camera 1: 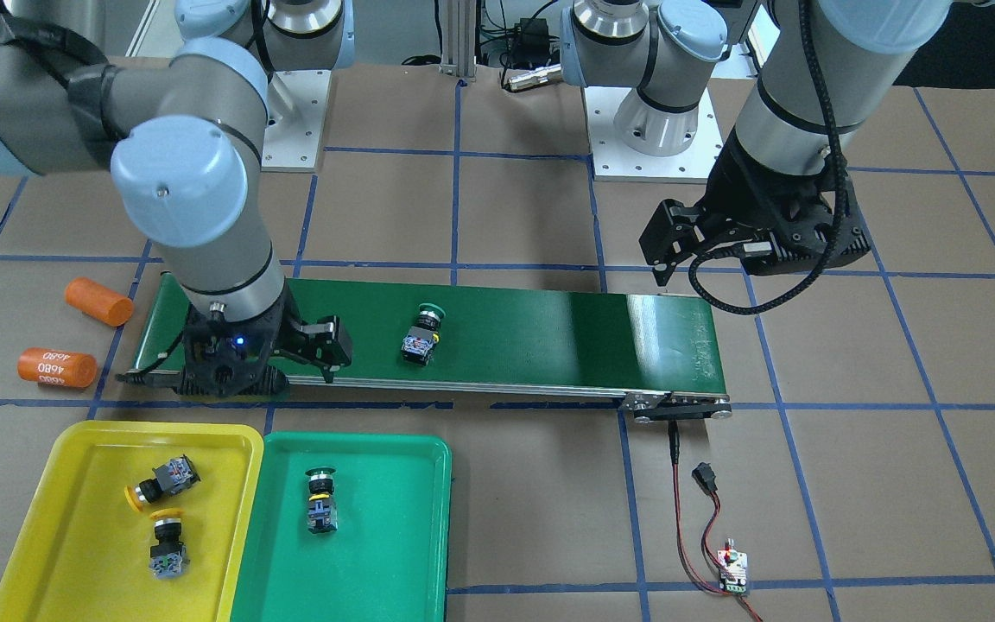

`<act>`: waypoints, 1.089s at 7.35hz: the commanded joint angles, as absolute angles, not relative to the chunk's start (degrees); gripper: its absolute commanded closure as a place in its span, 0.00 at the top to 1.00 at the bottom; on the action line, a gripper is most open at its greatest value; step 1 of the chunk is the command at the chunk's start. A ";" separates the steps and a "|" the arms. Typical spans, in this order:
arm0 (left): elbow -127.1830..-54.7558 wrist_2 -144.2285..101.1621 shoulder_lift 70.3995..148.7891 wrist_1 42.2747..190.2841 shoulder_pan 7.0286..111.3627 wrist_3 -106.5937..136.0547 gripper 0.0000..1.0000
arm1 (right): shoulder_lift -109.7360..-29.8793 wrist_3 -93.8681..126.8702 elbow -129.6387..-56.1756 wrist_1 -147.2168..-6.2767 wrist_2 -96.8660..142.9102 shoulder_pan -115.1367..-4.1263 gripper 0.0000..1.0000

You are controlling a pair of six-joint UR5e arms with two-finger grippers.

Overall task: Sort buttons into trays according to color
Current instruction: 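Return the right gripper and lower it onto the last green-capped switch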

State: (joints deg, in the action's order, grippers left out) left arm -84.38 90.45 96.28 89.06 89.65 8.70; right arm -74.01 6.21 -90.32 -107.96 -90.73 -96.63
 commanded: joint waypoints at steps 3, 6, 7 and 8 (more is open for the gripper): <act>-84.38 90.53 96.24 89.03 89.74 8.70 1.00 | -78.05 10.72 -96.85 -105.03 -90.09 -97.47 1.00; -84.38 90.62 96.15 89.03 89.65 8.70 1.00 | -78.05 13.01 -99.39 -105.11 -90.00 -98.43 1.00; -84.38 90.62 96.24 89.12 89.65 8.70 1.00 | -77.44 13.18 -100.62 -109.21 -90.00 -99.48 1.00; -84.38 90.62 96.15 89.12 89.74 8.70 1.00 | -75.95 16.84 -101.16 -112.73 -90.00 -101.15 1.00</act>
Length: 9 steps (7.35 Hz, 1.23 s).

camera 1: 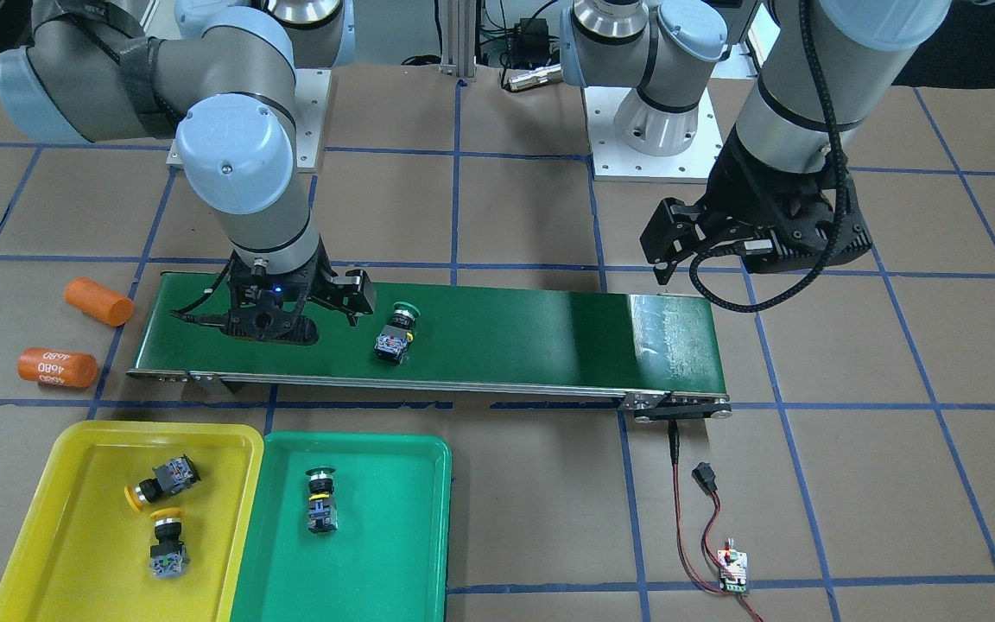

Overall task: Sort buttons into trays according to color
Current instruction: 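Grasp the green switch and lift it toward the green tray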

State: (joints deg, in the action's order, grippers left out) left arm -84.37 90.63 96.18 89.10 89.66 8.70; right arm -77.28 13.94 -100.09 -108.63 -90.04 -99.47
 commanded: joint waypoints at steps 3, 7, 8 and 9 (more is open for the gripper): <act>-84.29 90.88 96.33 89.03 89.56 8.70 1.00 | -71.03 21.08 -101.16 -117.06 -89.91 -102.30 1.00; -84.29 90.27 96.68 88.86 89.30 8.70 1.00 | -69.61 22.49 -101.34 -115.93 -89.04 -102.57 0.91; -84.37 90.26 96.68 88.86 89.30 8.70 1.00 | -69.61 23.28 -101.60 -115.84 -88.51 -102.48 0.52; -84.29 90.26 96.68 88.86 89.30 8.70 1.00 | -70.13 23.46 -101.95 -115.32 -88.42 -102.48 0.03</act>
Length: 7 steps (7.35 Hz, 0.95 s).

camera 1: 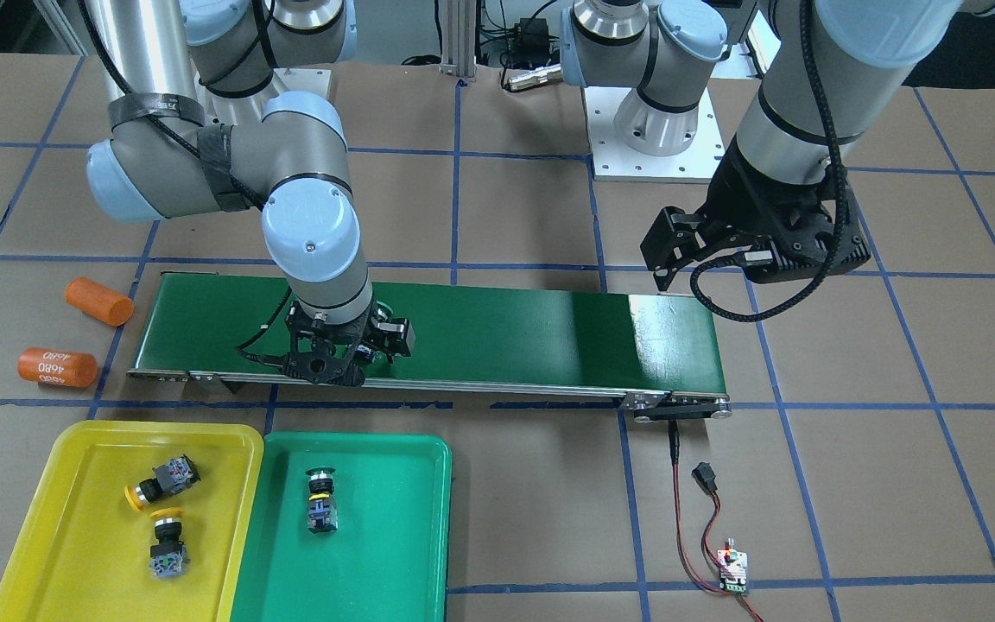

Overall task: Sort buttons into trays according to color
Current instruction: 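Grasp the green switch and lift it toward the green tray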

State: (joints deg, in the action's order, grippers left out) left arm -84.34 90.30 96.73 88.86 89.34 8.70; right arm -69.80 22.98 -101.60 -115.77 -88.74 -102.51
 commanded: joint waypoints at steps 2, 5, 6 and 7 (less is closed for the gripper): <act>-84.29 90.44 96.24 88.94 89.30 8.70 1.00 | -71.18 23.47 -101.43 -112.50 -88.50 -102.39 0.00; -84.55 90.61 97.64 88.86 89.30 8.70 1.00 | -74.00 22.51 -96.89 -113.46 -89.47 -100.73 0.00; -84.38 90.70 97.56 88.86 89.30 8.61 1.00 | -72.70 19.80 -93.20 -114.86 -89.21 -99.24 0.00; -84.55 90.79 97.73 88.86 89.30 8.61 1.00 | -67.64 12.64 -89.42 -120.96 -89.38 -98.97 0.00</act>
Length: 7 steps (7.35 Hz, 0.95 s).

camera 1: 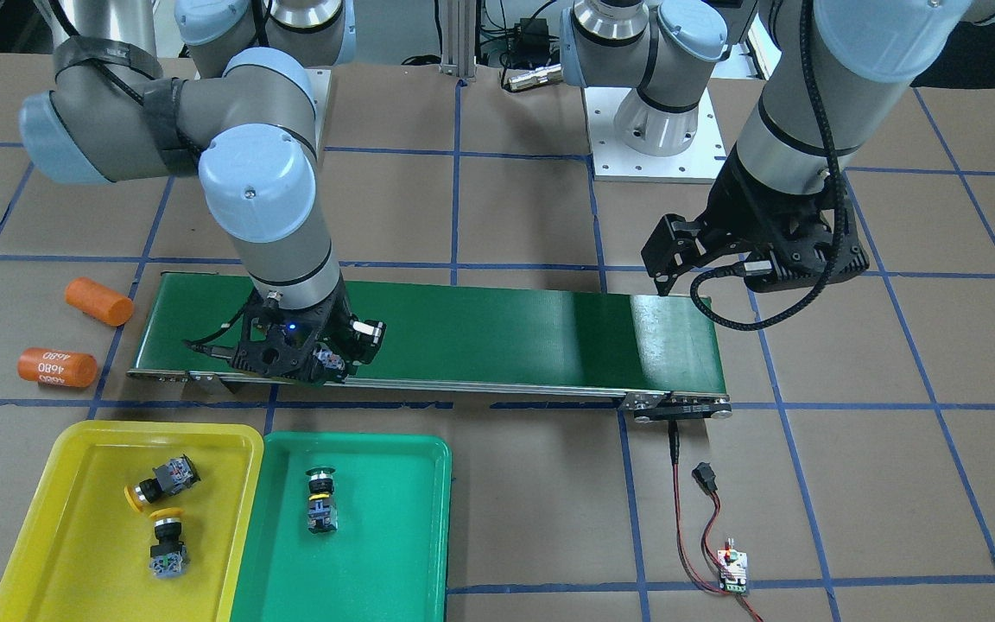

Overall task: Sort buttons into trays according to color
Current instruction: 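Lower the green switch into the green tray and open the right gripper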

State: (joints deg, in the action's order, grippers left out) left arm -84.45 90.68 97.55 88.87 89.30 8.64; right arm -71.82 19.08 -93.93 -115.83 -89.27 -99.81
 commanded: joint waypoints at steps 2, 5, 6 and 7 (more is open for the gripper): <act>-84.46 90.62 97.65 88.86 89.38 8.70 1.00 | -56.39 11.60 -83.00 -129.70 -89.56 -99.05 0.00; -84.38 90.44 97.47 88.86 89.38 8.70 1.00 | -50.99 9.93 -82.61 -137.10 -89.38 -99.32 0.48; -84.55 90.35 97.21 88.94 89.38 8.70 1.00 | -51.76 10.11 -83.14 -137.02 -89.56 -99.32 0.99; -85.33 90.53 97.03 88.95 89.47 8.70 1.00 | -53.42 10.72 -83.23 -136.41 -89.73 -99.58 1.00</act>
